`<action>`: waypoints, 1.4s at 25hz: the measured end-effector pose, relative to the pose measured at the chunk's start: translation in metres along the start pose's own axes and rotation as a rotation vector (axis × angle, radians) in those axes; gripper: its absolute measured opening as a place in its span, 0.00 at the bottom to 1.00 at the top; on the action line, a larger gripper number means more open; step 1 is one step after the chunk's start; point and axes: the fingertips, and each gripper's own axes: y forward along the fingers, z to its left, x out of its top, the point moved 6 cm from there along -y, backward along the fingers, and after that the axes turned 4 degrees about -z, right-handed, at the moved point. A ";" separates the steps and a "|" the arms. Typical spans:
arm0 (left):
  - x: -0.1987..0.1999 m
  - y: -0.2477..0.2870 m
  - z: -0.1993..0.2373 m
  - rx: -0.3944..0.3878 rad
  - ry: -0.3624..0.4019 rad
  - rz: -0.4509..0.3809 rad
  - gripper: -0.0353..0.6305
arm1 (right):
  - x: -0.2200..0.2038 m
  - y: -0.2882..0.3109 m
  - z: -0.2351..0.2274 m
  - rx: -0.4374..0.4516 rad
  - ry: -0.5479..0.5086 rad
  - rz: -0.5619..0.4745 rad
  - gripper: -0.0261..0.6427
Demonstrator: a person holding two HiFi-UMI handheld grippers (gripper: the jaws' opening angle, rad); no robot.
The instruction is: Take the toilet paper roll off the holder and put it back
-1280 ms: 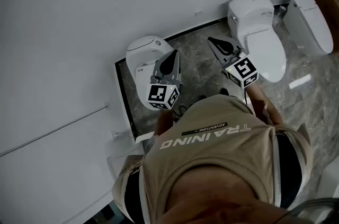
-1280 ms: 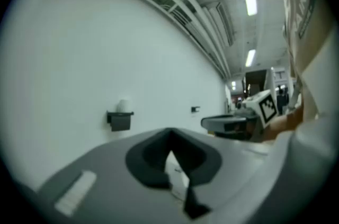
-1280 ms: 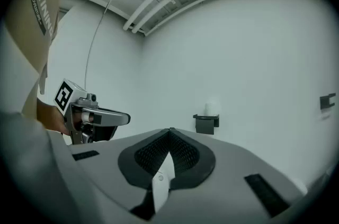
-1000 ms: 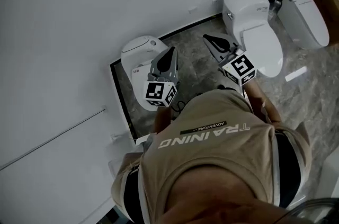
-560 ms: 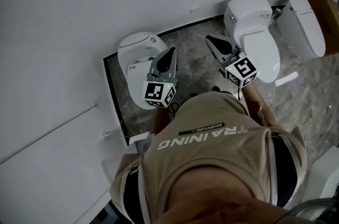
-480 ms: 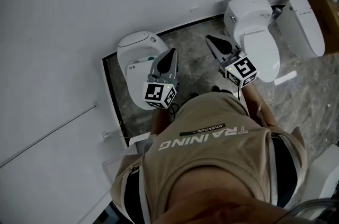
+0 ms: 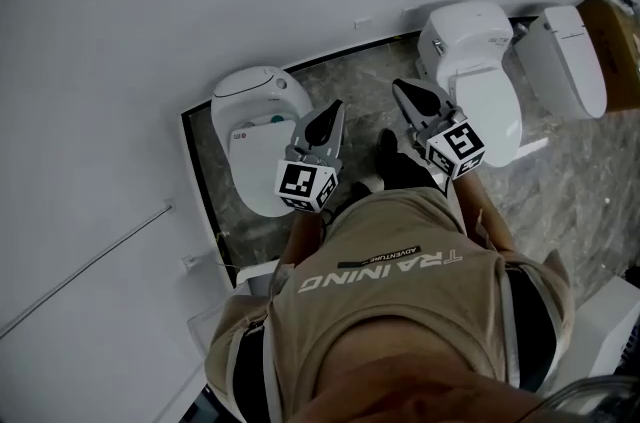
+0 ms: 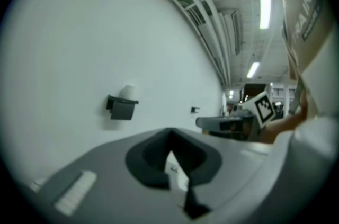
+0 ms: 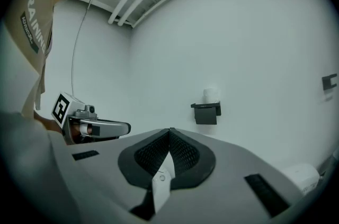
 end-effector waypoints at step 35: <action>0.061 0.206 0.186 0.027 0.096 -0.027 0.05 | 0.020 0.242 -0.171 0.107 -0.043 0.009 0.06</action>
